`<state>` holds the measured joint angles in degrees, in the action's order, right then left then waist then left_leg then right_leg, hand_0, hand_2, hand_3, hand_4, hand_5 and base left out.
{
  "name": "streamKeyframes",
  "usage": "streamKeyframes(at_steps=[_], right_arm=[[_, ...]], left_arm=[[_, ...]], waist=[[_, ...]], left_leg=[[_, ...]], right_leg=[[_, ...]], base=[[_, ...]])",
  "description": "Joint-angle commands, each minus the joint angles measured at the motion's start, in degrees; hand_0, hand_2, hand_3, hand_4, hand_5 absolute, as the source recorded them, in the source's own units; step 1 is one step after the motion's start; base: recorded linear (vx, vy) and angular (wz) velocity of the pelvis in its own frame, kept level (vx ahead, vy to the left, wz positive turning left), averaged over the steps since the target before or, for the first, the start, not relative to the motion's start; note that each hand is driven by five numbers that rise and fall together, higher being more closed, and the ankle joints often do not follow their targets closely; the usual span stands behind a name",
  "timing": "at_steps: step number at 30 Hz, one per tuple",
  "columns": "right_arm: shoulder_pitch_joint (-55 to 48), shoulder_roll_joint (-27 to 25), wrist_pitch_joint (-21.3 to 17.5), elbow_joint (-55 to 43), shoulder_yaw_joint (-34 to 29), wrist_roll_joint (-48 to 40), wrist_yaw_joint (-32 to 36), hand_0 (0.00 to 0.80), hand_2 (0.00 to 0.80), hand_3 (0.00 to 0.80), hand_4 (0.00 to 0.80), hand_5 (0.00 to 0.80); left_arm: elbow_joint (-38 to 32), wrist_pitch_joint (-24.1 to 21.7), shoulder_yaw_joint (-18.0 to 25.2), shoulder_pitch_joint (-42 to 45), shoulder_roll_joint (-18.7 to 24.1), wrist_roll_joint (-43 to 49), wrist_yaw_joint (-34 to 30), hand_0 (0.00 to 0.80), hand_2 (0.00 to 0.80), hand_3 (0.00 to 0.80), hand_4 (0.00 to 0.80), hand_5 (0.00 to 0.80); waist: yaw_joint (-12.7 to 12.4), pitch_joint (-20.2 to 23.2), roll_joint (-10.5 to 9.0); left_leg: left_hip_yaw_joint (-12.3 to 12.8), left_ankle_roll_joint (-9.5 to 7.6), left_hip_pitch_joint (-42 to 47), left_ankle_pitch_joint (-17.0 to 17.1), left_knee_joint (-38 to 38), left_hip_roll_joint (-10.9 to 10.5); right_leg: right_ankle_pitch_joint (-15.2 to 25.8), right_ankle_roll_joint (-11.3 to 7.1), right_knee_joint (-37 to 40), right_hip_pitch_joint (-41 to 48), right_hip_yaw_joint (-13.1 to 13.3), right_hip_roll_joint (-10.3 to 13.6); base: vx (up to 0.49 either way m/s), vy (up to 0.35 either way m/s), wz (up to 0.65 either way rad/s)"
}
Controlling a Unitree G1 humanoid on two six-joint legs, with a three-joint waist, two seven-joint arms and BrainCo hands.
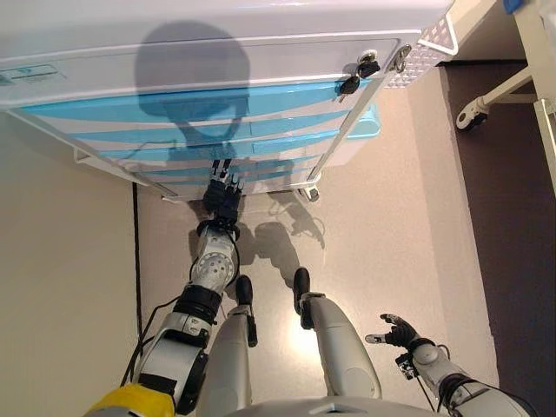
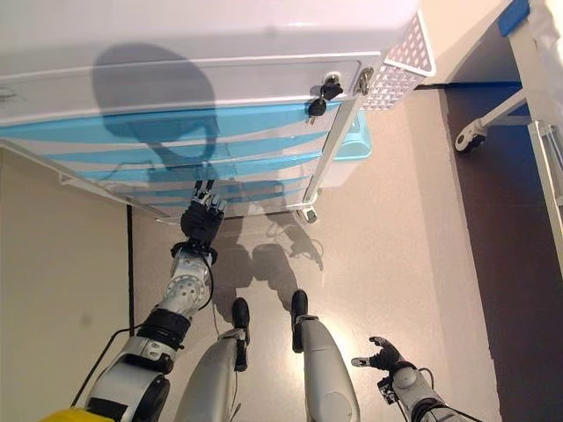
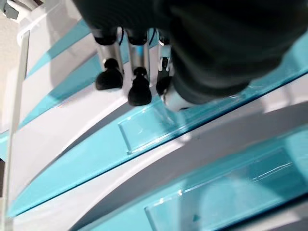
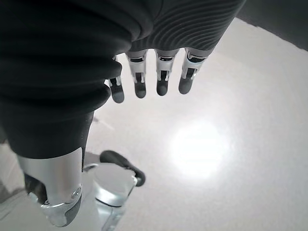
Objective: Open the drawer and pick up the medicine
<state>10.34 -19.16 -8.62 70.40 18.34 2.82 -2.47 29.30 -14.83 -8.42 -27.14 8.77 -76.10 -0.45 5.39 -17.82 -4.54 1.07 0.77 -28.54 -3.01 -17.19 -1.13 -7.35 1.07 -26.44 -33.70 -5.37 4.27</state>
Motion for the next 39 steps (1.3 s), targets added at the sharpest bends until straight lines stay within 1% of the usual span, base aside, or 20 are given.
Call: streamKeyframes(at_steps=[1, 2, 3, 4, 5, 6, 7, 15, 18, 23, 26, 30, 31, 32, 35, 39], right_arm=[[-2.4, -2.1, -0.3, 1.7, 1.9, 1.2, -0.4, 0.000, 0.000, 0.000, 0.000, 0.000], [-2.4, -2.1, -0.3, 1.7, 1.8, 1.4, -0.4, 0.000, 0.000, 0.000, 0.000, 0.000], [-2.4, -2.1, -0.3, 1.8, 1.7, 1.5, -0.5, 0.000, 0.000, 0.000, 0.000, 0.000], [-2.2, -2.0, -0.4, 1.8, 1.4, 1.6, -0.6, 0.000, 0.000, 0.000, 0.000, 0.000], [-2.3, -2.0, -0.4, 1.8, 1.3, 1.6, -0.7, 0.000, 0.000, 0.000, 0.000, 0.000], [-2.4, -2.1, -0.3, 1.9, 1.3, 1.9, -0.6, 0.000, 0.000, 0.000, 0.000, 0.000], [-2.5, -2.1, -0.3, 2.0, 1.1, 1.9, -0.7, 0.000, 0.000, 0.000, 0.000, 0.000], [-2.6, -2.7, -0.4, 1.6, 0.5, 2.3, -0.9, 0.000, 0.000, 0.000, 0.000, 0.000], [-2.5, -2.8, -0.4, 1.4, 0.3, 2.3, -0.8, 0.000, 0.000, 0.000, 0.000, 0.000], [-2.2, -3.1, -0.2, 1.5, 0.0, 3.2, -0.6, 0.000, 0.000, 0.000, 0.000, 0.000], [-2.1, -3.4, -0.3, 1.2, -0.2, 3.5, -0.5, 0.000, 0.000, 0.000, 0.000, 0.000], [-1.6, -3.5, -0.2, 1.0, -0.2, 3.7, -0.9, 0.000, 0.000, 0.000, 0.000, 0.000], [-1.5, -3.6, -0.2, 0.8, -0.2, 3.7, -1.0, 0.000, 0.000, 0.000, 0.000, 0.000], [-1.6, -3.9, -0.2, 0.4, -0.4, 3.4, -1.2, 0.000, 0.000, 0.000, 0.000, 0.000], [-1.7, -3.9, 0.0, 0.0, -0.7, 3.1, -1.6, 0.000, 0.000, 0.000, 0.000, 0.000], [-1.8, -4.1, 0.2, -0.6, -1.0, 2.6, -2.4, 0.000, 0.000, 0.000, 0.000, 0.000]], left_arm=[[-15.2, -5.9, 4.2, -1.3, 3.7, 2.6, -8.0, 0.800, 0.800, 0.800, 0.800, 0.800], [-15.0, -5.8, 4.7, -0.7, 3.6, 2.5, -8.1, 0.800, 0.800, 0.800, 0.800, 0.800], [-14.7, -5.6, 5.2, 0.1, 3.7, 2.5, -8.1, 0.800, 0.800, 0.800, 0.800, 0.800], [-14.6, -5.6, 5.8, 0.8, 3.7, 2.4, -8.1, 0.800, 0.800, 0.800, 0.800, 0.800], [-14.5, -5.4, 5.9, 1.3, 3.6, 2.4, -8.2, 0.800, 0.800, 0.800, 0.800, 0.800], [-14.3, -5.2, 6.3, 1.9, 3.7, 2.3, -8.3, 0.800, 0.800, 0.800, 0.800, 0.800], [-13.9, -5.1, 6.6, 2.4, 3.7, 2.4, -8.3, 0.800, 0.800, 0.800, 0.800, 0.800], [-13.7, -4.5, 8.6, 5.8, 3.8, 2.0, -9.1, 0.800, 0.800, 0.800, 0.800, 0.800], [-13.7, -4.3, 9.1, 6.8, 3.8, 2.0, -9.3, 0.800, 0.800, 0.800, 0.800, 0.800], [-13.6, -3.6, 11.1, 10.7, 3.5, 1.9, -10.0, 0.800, 0.800, 0.800, 0.800, 0.800], [-12.1, -3.1, 11.9, 12.4, 3.5, 2.1, -10.1, 0.800, 0.800, 0.800, 0.800, 0.800], [-8.0, -2.1, 11.9, 14.1, 3.2, 2.8, -10.0, 0.800, 0.800, 0.800, 0.800, 0.800], [-6.5, -1.9, 11.8, 14.3, 3.3, 3.3, -9.6, 0.627, 0.627, 0.627, 0.627, 0.627], [-3.9, -1.1, 11.6, 14.7, 2.9, 3.8, -9.2, 0.000, 0.000, 0.000, 0.000, 0.000], [-2.7, -0.4, 10.9, 15.0, 2.3, 3.7, -9.1, 0.000, 0.000, 0.000, 0.000, 0.000], [1.1, 1.6, 7.4, 15.2, 0.9, 5.4, -8.6, 0.000, 0.000, 0.000, 0.000, 0.000]], waist=[[-3.0, 4.9, -0.80], [-3.1, 4.7, -0.84], [-3.3, 4.9, -0.82], [-3.5, 4.6, -0.80], [-3.6, 4.6, -0.81], [-3.8, 4.8, -0.74], [-3.9, 4.7, -0.69], [-4.8, 4.9, -0.33], [-5.0, 4.9, -0.25], [-5.7, 4.4, 0.09], [-6.0, 4.2, 0.44], [-6.1, 4.1, 0.91], [-6.0, 4.0, 1.00], [-5.9, 4.0, 1.22], [-5.8, 3.9, 1.35], [-5.2, 3.5, 1.43]], left_leg=[[-1.1, -2.33, -3.1, -1.5, -3.3, -2.0], [-0.8, -2.57, -3.8, 0.3, -3.0, -2.0], [-1.4, -2.27, -3.1, -1.4, -3.3, -2.1], [-1.1, -2.49, -3.8, 0.4, -3.0, -2.0], [-1.3, -2.44, -3.8, 0.5, -3.0, -2.0], [-1.8, -2.13, -3.1, -1.2, -3.3, -2.1], [-1.6, -2.36, -3.8, 0.7, -3.0, -2.1], [-2.6, -2.19, -3.2, 1.1, -2.5, -2.5], [-2.6, -2.21, -3.2, 1.2, -2.5, -2.6], [-2.4, -2.54, -2.9, 1.0, -2.6, -2.6], [-2.2, -2.52, -2.6, 1.2, -2.5, -2.5], [-2.0, -2.42, -2.2, 1.6, -1.7, -2.3], [-2.0, -2.38, -2.2, 1.7, -1.6, -2.3], [-2.1, -2.30, -2.0, 1.9, -1.2, -2.2], [-2.1, -2.28, -1.7, 2.0, -0.8, -2.3], [-1.8, -2.08, -1.5, 2.4, -0.2, -2.1]], right_leg=[[3.5, -2.62, -0.5, 0.1, -0.1, -0.8], [5.0, -2.16, 0.2, -0.2, -0.7, -0.6], [3.3, -2.52, -0.5, 0.3, -0.5, -0.7], [4.7, -2.05, 0.0, 0.0, -1.1, -0.6], [4.6, -2.01, 0.0, 0.1, -1.2, -0.6], [2.9, -2.39, -0.6, 0.7, -1.0, -0.6], [4.4, -1.93, -0.1, 0.3, -1.6, -0.5], [3.8, -1.68, -0.3, 1.2, -2.6, -0.1], [3.8, -1.71, -0.2, 1.4, -2.7, 0.0], [3.9, -1.92, -0.4, 1.7, -2.8, 0.3], [4.0, -1.94, -0.1, 1.9, -3.0, 0.4], [4.1, -2.00, 0.6, 2.4, -3.0, 0.3], [4.1, -1.99, 0.7, 2.4, -3.0, 0.4], [3.9, -1.97, 0.6, 2.5, -2.8, 0.3], [3.9, -1.93, 0.8, 2.9, -2.8, 0.3], [4.1, -1.94, 1.9, 3.3, -2.9, 0.3]], base=[[-0.115, -0.007, 0.16], [0.078, -0.022, 0.10], [-0.109, -0.014, 0.12], [-0.013, -0.025, 0.13], [-0.011, -0.027, 0.11], [-0.007, -0.026, 0.16], [-0.006, -0.017, 0.17], [-0.016, 0.000, 0.14], [0.000, 0.000, 0.00], [-0.016, 0.030, 0.00], [-0.008, 0.025, 0.00], [0.000, 0.000, 0.00], [0.000, 0.000, 0.00], [0.000, 0.000, 0.00], [0.011, 0.004, 0.00], [0.000, 0.000, 0.00]])
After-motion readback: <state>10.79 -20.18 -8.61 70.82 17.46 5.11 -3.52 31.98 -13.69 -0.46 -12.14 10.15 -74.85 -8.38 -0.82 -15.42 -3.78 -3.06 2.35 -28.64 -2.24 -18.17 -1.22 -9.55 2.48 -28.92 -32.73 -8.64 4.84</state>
